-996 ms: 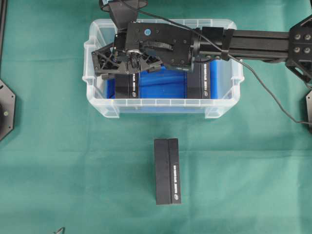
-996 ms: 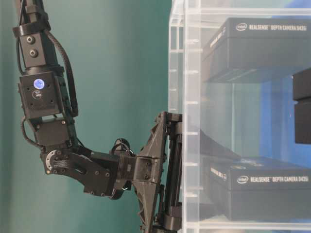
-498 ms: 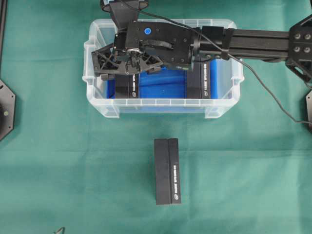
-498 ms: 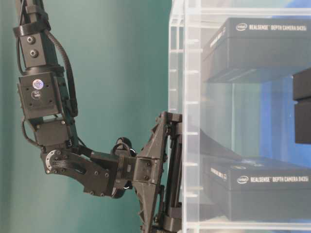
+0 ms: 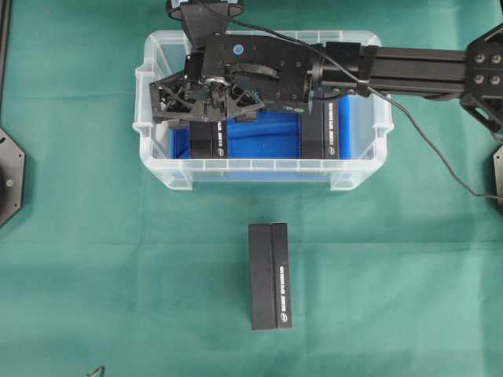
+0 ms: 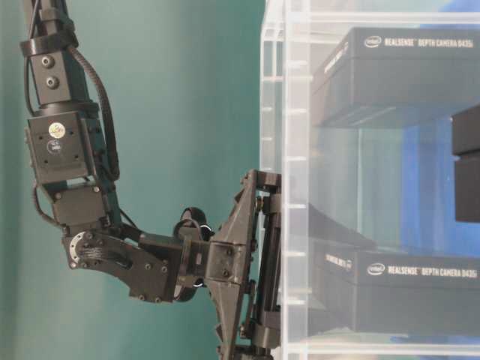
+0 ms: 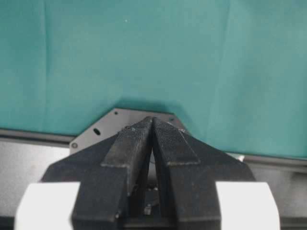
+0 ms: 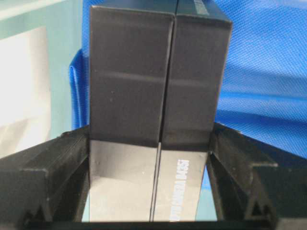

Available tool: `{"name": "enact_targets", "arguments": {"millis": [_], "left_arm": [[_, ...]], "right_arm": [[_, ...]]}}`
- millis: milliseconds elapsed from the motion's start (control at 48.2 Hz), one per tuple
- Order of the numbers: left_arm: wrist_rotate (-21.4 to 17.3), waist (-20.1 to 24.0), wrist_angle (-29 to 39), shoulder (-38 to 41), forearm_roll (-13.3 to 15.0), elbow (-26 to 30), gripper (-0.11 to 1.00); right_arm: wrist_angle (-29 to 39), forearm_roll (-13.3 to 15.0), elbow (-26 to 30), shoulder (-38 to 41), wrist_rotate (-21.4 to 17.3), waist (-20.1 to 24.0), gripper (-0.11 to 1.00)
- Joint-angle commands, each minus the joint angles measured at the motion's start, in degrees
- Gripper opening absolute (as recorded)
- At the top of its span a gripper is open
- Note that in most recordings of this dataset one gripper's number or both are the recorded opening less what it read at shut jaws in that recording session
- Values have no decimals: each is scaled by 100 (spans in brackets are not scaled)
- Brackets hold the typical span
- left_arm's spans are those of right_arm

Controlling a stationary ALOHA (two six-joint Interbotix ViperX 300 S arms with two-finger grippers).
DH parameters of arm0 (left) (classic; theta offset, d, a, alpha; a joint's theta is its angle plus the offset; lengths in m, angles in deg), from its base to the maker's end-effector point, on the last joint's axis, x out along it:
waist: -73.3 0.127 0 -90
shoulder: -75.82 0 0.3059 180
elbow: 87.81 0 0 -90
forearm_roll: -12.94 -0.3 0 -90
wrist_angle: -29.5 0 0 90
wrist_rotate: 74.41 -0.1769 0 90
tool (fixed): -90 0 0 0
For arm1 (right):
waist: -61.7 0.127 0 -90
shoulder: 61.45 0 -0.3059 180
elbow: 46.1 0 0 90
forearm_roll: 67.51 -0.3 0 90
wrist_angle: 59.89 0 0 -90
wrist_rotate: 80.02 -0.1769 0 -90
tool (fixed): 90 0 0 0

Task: Take the box out of the case with the right arm.
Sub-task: 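Lower and close the right gripper on the left black box, then lift the left box upward out of the case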

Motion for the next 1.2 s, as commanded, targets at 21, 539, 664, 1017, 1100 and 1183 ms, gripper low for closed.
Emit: {"name": "enact_targets", "arguments": {"millis": [21,539,664,1017,1100,1183], "left_arm": [[0,9,-26,18,-9,149,0],[0,18,-26,18,-9,158,0],[0,18,-35,18,-9,149,0],[0,9,-35,18,-9,158,0],[0,9,-35,18,-9,158,0],[0,9,-35,18,-9,158,0]], "right_arm": [[0,-18,97,-141,0,53,70],[1397,0,1362,-404,0,53,68],[1881,26,1890,-422,9,62,68],[2865,185,3146,-422,9,62,68],[2971,193,3331,-422,0,79,68],[3023,193,3489,-422,0,97,68]]}}
